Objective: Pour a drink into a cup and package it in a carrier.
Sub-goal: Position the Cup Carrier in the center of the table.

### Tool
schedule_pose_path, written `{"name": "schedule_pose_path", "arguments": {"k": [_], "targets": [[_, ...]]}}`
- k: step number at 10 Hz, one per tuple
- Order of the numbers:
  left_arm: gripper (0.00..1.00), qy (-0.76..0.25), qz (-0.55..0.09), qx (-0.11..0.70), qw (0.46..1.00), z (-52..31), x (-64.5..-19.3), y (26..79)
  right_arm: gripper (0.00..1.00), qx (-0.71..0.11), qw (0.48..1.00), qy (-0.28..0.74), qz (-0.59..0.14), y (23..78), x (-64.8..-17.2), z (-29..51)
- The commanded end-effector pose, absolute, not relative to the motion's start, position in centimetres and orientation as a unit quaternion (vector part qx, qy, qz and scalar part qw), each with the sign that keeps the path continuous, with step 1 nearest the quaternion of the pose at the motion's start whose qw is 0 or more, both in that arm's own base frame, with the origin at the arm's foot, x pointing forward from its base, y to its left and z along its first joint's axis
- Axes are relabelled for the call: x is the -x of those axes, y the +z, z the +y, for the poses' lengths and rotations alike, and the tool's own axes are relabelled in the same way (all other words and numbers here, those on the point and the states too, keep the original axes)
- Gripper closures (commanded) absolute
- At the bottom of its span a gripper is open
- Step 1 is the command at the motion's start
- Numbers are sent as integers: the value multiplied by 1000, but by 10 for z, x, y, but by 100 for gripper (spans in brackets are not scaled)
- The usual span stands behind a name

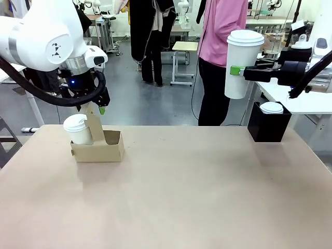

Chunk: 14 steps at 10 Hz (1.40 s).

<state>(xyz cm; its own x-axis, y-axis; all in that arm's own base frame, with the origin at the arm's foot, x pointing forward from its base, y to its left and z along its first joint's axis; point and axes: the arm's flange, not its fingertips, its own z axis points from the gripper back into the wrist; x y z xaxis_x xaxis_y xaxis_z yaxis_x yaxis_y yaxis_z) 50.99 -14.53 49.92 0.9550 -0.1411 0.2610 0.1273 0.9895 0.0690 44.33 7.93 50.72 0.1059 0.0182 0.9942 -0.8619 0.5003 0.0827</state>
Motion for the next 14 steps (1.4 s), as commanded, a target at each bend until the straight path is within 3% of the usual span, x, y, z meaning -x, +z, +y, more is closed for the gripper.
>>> {"name": "schedule_pose_path", "arguments": {"k": [1, 2, 5, 9, 10, 14], "targets": [[95, -46, -132, -37, 990, -148, -514, 505, 19, -361, 649, 337, -579, 512, -444, 82], [100, -44, -134, -34, 989, -149, -512, 506, 19, -361, 649, 337, -579, 512, -444, 82], [97, -39, -132, -28, 990, -148, -511, 507, 19, -361, 649, 337, -579, 512, -444, 82], [100, 6, -117, -44, 992, -150, -510, 508, 19, -361, 649, 337, -579, 512, -444, 82], [100, -48, -130, -24, 990, -147, -511, 502, 19, -361, 649, 337, -579, 512, -444, 82], [97, -36, -126, -25, 991, -148, -511, 502, 19, -361, 649, 337, -579, 512, -444, 82]]}}
